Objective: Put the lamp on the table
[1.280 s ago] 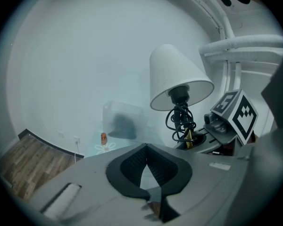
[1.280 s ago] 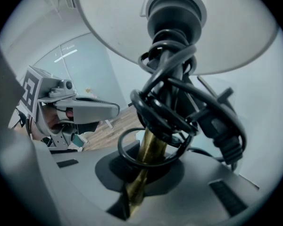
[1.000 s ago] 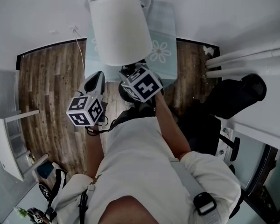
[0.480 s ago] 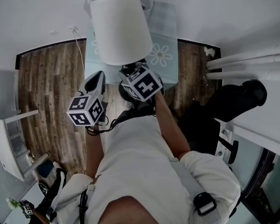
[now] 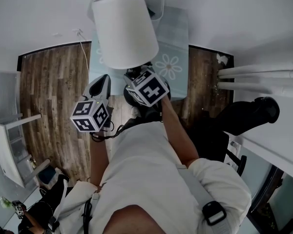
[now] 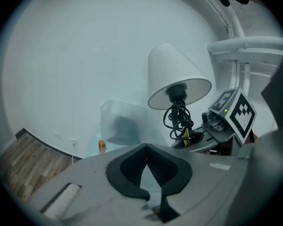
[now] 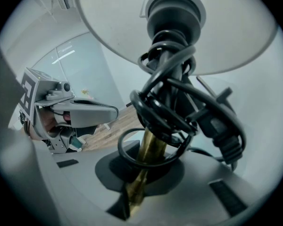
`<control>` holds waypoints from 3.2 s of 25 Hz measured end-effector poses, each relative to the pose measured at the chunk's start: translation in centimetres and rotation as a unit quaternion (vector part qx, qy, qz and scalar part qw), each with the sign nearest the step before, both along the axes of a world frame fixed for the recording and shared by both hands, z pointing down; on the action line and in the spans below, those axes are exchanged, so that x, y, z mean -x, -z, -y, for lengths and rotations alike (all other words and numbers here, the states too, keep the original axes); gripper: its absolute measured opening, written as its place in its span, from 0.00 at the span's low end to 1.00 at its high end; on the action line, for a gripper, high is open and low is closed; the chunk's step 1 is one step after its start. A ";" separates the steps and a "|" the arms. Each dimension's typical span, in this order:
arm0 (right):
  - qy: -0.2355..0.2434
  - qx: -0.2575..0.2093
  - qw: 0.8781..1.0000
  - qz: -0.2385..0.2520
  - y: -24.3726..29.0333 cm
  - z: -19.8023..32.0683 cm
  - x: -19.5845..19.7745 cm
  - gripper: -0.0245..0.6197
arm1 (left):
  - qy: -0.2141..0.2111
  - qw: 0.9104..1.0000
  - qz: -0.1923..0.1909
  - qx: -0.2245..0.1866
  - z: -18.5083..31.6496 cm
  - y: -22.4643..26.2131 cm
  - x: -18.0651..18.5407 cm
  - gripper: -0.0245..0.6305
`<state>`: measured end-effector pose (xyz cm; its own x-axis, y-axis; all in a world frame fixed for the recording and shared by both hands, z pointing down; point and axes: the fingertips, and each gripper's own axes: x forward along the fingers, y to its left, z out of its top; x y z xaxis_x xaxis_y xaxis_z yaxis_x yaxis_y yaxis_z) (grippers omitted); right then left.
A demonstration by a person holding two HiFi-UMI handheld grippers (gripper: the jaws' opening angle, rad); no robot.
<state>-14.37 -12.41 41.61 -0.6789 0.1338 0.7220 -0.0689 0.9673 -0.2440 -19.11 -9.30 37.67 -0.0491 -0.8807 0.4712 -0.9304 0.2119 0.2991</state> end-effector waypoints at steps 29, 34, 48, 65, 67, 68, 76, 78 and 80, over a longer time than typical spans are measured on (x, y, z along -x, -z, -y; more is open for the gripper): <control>-0.018 0.006 1.000 -0.017 -5.8 8.7 4.9 0.07 | 0.010 1.000 0.003 0.013 7.9 -5.1 4.9 0.04; -0.020 -0.018 0.999 -0.022 -7.5 10.0 5.7 0.07 | 0.021 1.000 -0.003 0.014 8.2 -6.7 6.1 0.04; -0.032 -0.049 0.998 0.005 -11.7 10.8 8.5 0.07 | 0.007 1.000 -0.005 0.017 8.9 -10.2 6.8 0.04; -0.031 -0.096 0.994 0.034 -14.3 12.4 10.3 0.07 | 0.021 1.000 -0.016 0.016 10.4 -13.4 8.4 0.04; -0.030 -0.097 0.994 0.045 -14.3 12.3 10.7 0.07 | 0.024 0.999 -0.017 0.015 10.3 -13.8 8.7 0.04; -0.030 -0.098 0.993 0.050 -14.3 12.3 10.9 0.07 | 0.025 0.999 -0.017 0.014 10.2 -14.0 8.8 0.04; -0.032 -0.120 0.989 0.084 -14.9 12.0 11.4 0.07 | 0.024 1.000 -0.011 0.006 9.5 -15.2 8.3 0.04; -0.036 -0.123 0.987 0.094 -15.1 12.0 11.3 0.07 | 0.025 1.000 -0.011 0.003 9.4 -15.4 8.0 0.04; -0.041 -0.126 0.986 0.103 -15.5 11.9 11.2 0.07 | 0.025 1.000 -0.010 0.001 9.3 -15.7 7.9 0.04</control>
